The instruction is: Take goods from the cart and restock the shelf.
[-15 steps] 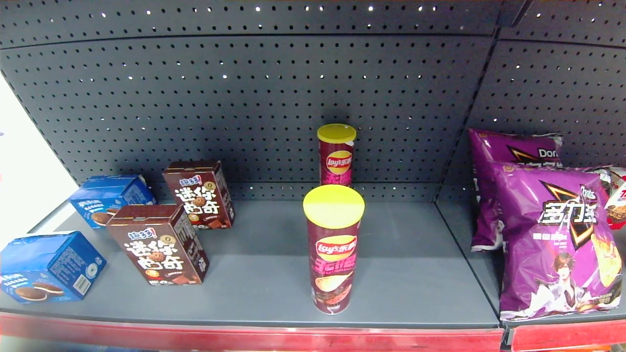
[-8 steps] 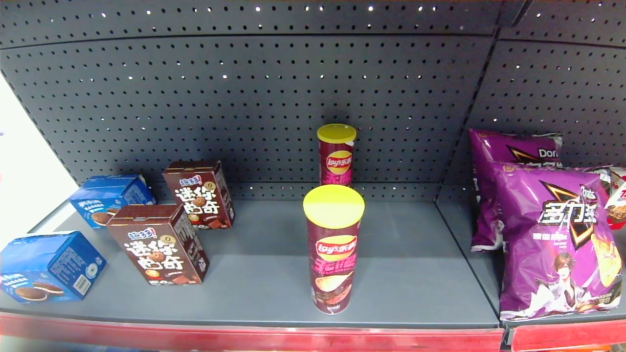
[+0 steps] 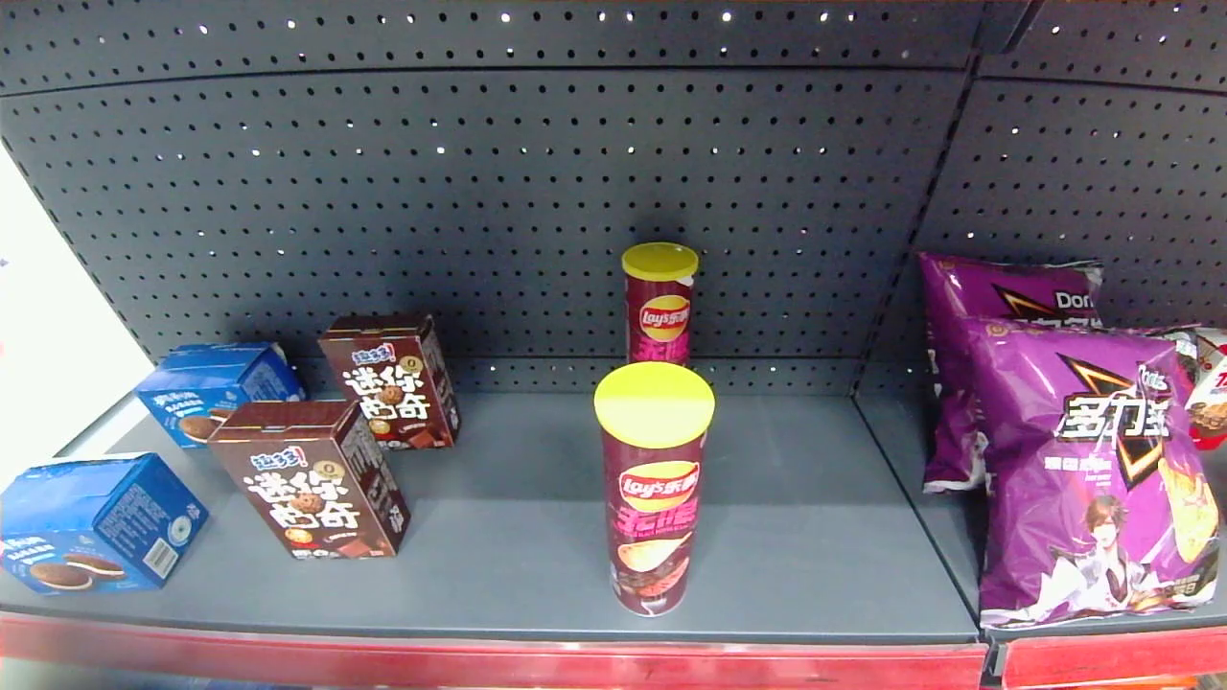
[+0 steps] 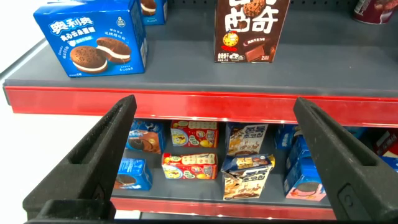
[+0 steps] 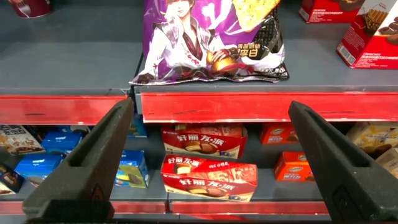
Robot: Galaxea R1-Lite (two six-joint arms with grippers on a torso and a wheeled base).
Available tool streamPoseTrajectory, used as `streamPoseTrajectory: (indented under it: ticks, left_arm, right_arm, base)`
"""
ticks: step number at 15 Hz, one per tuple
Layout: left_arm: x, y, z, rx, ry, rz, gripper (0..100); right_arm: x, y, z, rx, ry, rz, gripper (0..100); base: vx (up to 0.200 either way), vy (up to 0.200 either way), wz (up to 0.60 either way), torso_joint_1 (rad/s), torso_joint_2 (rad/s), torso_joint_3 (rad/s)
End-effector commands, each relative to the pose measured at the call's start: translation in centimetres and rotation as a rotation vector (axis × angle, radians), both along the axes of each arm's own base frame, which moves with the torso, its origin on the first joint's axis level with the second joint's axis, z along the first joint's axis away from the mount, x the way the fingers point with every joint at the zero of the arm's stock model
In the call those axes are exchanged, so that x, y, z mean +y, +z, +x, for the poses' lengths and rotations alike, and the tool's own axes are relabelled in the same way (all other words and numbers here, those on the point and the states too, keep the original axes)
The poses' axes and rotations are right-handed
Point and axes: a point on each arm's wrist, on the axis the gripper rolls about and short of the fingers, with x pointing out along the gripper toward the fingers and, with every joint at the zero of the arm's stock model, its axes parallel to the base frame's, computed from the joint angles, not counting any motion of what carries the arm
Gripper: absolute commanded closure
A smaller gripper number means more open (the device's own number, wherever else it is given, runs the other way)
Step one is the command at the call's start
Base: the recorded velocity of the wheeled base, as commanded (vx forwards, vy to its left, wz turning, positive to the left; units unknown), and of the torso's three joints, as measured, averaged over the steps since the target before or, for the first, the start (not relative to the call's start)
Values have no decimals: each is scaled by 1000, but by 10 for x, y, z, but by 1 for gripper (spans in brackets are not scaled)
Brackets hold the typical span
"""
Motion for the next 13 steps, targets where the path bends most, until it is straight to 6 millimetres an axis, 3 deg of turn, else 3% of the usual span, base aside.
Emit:
streamPoseTrajectory:
  ticks: [1,13]
  left_arm:
    - [0,0,0,-1,1,-1,0]
    - [0,0,0,-3,-1,-1,0]
  right_arm:
    - [0,0,0,1,-1,-1,0]
    - [0,0,0,1,-1,-2,0]
  base:
    - [0,0,0,0,0,0]
    - [0,0,0,0,0,0]
